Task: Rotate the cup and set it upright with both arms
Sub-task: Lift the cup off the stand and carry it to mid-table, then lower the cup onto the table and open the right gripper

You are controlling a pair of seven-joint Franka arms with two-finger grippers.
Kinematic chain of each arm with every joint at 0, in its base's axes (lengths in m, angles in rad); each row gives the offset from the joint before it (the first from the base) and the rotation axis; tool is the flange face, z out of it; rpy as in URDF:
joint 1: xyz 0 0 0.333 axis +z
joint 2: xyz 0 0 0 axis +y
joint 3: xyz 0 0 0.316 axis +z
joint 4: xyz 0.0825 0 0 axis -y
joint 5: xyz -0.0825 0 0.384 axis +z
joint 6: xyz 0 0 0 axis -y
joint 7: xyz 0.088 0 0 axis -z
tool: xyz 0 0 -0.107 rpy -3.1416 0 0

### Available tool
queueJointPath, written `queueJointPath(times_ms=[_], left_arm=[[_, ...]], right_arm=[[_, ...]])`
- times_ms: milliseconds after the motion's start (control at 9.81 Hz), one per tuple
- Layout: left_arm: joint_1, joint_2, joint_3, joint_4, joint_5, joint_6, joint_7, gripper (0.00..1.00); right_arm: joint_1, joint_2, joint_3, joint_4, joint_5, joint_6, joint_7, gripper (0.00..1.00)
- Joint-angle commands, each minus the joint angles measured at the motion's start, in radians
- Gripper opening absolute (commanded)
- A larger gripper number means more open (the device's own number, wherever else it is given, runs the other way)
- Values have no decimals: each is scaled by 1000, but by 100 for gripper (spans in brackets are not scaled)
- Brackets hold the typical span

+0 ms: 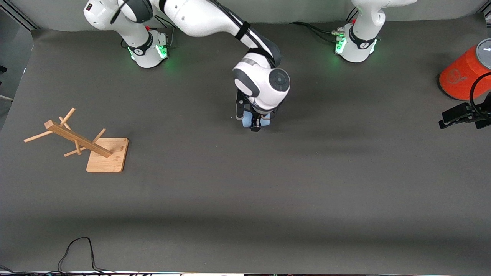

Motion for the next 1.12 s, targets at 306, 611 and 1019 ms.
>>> queueJointPath(times_ms=[306,611,1019], left_arm=[[72,-3,6,16,-64,-19,15,100],[66,-3,4,16,-64,-18,2,100],[55,-3,1,14,-65,-19,-5,100]], right_arm=[[10,106,-14,72,0,38,49,63],[10,109,-15,71,-2,38,49,100],[-1,36,-20,66,1,10,26,100]])
